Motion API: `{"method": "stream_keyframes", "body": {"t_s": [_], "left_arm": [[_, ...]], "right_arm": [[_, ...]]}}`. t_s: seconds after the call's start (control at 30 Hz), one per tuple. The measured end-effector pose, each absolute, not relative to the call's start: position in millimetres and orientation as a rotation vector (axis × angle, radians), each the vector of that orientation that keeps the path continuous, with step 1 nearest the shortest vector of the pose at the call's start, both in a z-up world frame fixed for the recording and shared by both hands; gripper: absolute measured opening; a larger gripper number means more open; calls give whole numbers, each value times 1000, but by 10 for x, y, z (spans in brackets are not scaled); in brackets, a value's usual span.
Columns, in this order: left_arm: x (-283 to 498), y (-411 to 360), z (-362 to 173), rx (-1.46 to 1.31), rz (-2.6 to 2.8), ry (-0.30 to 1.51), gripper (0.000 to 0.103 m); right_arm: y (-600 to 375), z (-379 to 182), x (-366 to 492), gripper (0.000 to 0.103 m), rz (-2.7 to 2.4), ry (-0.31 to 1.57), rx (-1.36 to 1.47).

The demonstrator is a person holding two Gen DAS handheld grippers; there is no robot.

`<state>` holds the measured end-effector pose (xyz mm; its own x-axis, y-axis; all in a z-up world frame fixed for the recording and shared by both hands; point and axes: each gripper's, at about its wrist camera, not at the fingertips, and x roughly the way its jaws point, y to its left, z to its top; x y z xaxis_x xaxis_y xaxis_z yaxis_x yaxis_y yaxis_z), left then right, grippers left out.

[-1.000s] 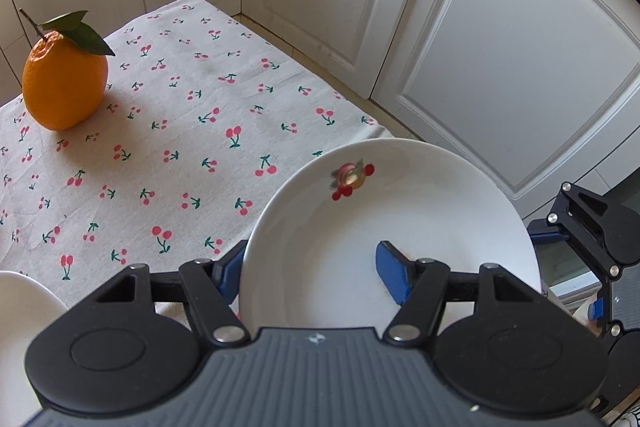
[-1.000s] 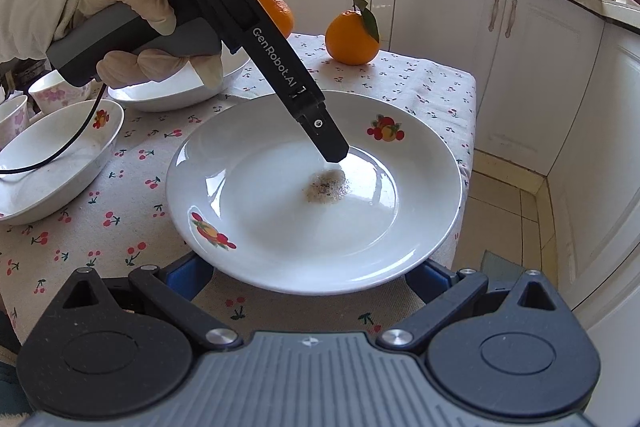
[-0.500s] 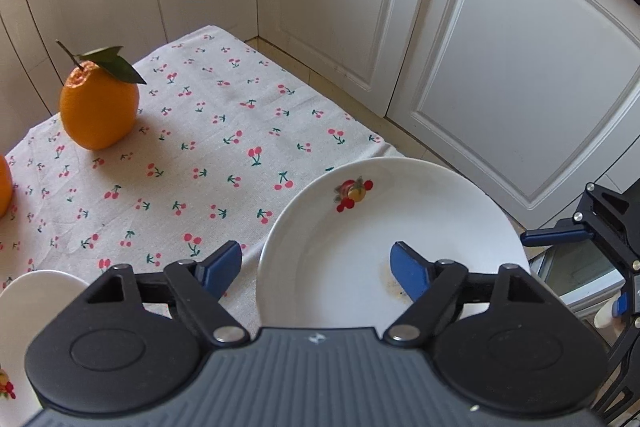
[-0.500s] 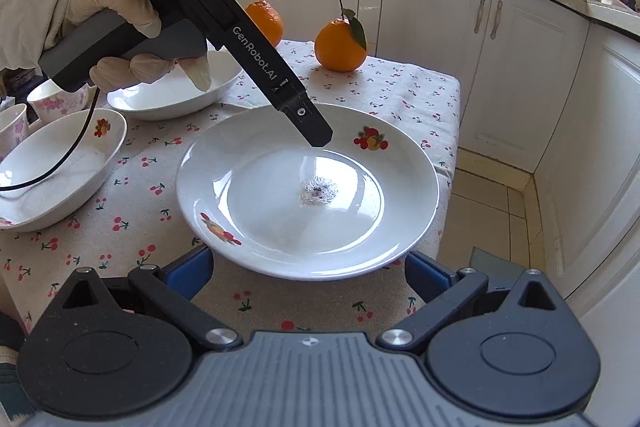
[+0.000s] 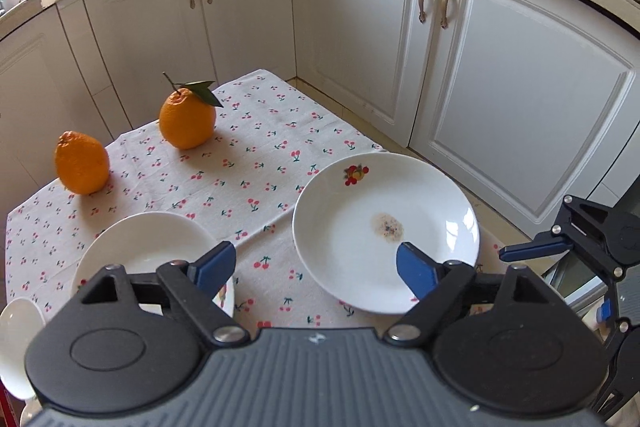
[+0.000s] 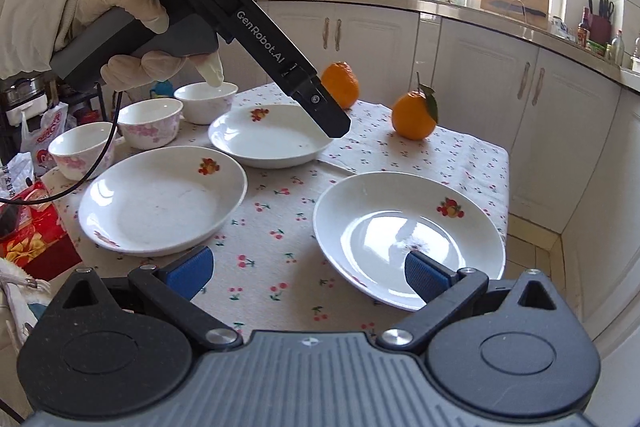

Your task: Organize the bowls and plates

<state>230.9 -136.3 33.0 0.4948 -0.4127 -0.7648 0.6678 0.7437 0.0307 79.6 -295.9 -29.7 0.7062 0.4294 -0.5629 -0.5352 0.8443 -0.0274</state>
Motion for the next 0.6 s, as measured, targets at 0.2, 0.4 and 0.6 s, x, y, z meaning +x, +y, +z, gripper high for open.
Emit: {"method": "stream_keyframes", "body": {"t_s": [0.2,0.4,0.6], "left_arm": [[1936,-947,263,334,-579,779,87],[1440,-585,59,355,-484,698,91],[948,-265,-113,299,-419,664,100]], "right_arm": [[-2772,-340,679,103,574,583,-209],[-2679,-360,669,103,582,599,-201],[-2572,-355,678,103,591,596,-198]]}}
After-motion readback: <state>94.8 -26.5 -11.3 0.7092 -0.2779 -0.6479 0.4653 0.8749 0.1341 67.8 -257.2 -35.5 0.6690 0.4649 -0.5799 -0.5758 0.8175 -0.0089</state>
